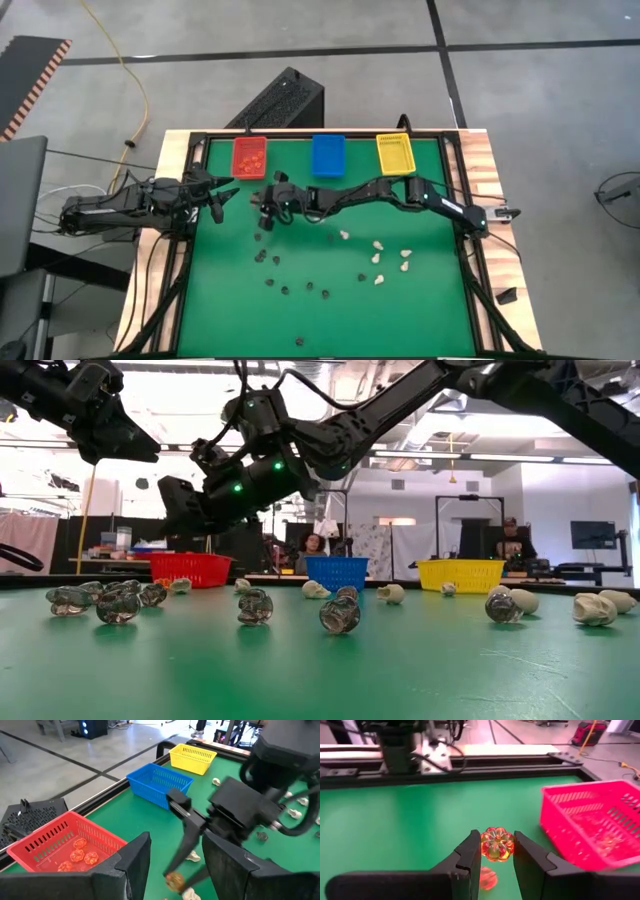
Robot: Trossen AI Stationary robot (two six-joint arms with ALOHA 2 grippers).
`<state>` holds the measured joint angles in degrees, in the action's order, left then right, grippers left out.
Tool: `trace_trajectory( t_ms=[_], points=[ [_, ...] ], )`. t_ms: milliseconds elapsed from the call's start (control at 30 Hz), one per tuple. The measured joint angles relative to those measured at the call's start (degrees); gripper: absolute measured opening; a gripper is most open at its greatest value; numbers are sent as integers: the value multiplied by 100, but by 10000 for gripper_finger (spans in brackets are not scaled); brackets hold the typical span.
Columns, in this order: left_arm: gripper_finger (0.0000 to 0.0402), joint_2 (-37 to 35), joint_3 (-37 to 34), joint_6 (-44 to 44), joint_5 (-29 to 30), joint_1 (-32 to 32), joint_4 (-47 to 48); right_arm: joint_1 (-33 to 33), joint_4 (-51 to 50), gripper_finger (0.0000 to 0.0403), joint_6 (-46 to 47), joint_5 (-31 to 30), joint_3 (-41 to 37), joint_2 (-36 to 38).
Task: Sort Halloween decoration
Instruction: Put the orange pumpkin toy into the red bin
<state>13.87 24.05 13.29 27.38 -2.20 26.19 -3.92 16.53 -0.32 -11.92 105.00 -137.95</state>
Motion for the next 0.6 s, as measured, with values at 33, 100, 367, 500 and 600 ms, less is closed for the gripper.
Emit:
trace_trajectory(
  t_ms=[33,100,367,500,600],
  points=[
    [169,0,0,-6,0,0,-2,-44,-4,119,-16,0,50,0],
    [169,1,0,-6,0,1,-2,-146,0,119,-1,4,163,0],
    [169,0,0,-4,0,2,-2,-671,89,120,254,7,522,-2],
    [169,0,0,-15,2,2,-13,-910,258,120,409,15,522,-11],
    [169,0,0,-15,0,0,-13,-1029,341,120,509,26,522,-11]
  ],
)
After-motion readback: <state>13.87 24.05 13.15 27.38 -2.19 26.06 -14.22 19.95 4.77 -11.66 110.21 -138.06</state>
